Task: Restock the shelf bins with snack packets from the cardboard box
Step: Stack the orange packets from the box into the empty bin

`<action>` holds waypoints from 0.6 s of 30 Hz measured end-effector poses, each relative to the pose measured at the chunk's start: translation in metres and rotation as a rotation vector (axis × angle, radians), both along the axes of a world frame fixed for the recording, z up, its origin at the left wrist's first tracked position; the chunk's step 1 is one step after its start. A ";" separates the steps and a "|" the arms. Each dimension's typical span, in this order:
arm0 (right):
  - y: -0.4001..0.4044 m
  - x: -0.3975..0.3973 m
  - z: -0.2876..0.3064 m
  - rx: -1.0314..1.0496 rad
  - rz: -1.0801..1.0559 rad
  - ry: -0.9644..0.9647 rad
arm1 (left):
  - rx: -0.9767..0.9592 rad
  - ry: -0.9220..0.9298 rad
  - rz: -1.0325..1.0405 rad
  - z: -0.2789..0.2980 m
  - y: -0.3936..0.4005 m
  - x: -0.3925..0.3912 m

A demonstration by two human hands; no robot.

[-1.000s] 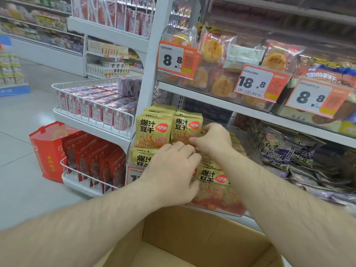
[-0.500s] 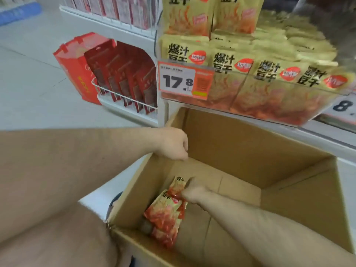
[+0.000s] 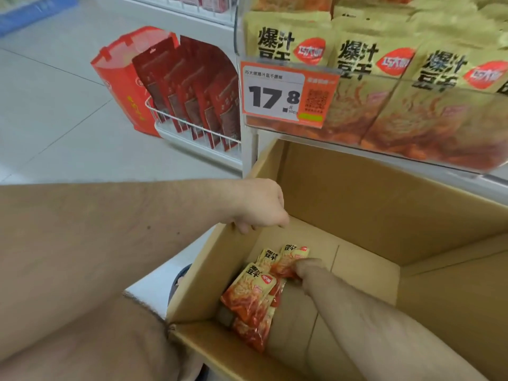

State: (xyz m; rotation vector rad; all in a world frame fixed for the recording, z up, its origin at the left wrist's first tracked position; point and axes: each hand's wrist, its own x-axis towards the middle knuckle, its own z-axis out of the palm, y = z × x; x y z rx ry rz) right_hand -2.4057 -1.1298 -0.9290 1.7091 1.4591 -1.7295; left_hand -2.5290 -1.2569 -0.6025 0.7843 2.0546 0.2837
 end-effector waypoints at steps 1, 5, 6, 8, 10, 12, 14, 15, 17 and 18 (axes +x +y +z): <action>-0.005 0.004 0.045 -0.001 -0.072 0.057 | -0.008 -0.018 0.039 0.001 0.000 0.001; 0.000 0.017 0.134 -0.361 -0.208 0.461 | 0.000 -0.139 0.274 0.005 0.005 0.004; -0.002 0.016 0.150 -0.446 -0.171 0.553 | 0.013 -0.172 0.328 0.006 0.006 0.006; -0.012 0.010 0.180 -0.563 -0.056 0.706 | 0.055 -0.220 0.405 0.006 0.009 0.008; -0.019 0.000 0.203 -0.643 0.071 0.825 | 0.131 -0.200 0.456 0.004 0.011 0.007; -0.020 -0.007 0.210 -0.730 0.112 0.896 | 0.179 -0.084 0.459 0.002 0.010 0.002; -0.017 -0.011 0.202 -0.737 0.099 0.820 | 0.183 0.018 0.413 0.003 0.006 -0.002; -0.016 -0.013 0.189 -0.645 0.086 0.685 | 0.180 0.049 0.375 0.004 0.004 -0.003; -0.024 -0.016 0.156 -0.296 0.164 0.313 | 0.170 0.082 0.302 0.003 0.001 -0.004; -0.032 -0.019 0.140 -0.139 0.236 0.152 | 0.164 0.101 0.269 0.003 0.000 -0.004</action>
